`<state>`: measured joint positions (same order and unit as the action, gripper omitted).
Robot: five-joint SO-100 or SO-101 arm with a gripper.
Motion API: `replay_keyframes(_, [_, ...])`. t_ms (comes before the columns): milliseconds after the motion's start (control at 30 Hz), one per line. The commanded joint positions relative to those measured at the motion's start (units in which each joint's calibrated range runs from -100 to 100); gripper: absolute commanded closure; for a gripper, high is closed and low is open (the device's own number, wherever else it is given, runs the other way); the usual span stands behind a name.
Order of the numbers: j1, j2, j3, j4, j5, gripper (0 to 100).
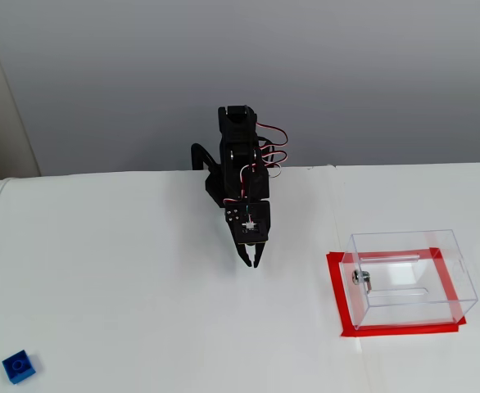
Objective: Pick the blue lego brick and place it into the transparent box
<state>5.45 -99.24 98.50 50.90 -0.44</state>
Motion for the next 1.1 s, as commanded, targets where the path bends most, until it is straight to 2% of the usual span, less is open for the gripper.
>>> replay_keyframes(0, [-0.16, -0.51, 0.96, 0.19, 0.02, 99])
replay_keyframes(1067, [-0.24, -0.51, 0.96, 0.19, 0.02, 99])
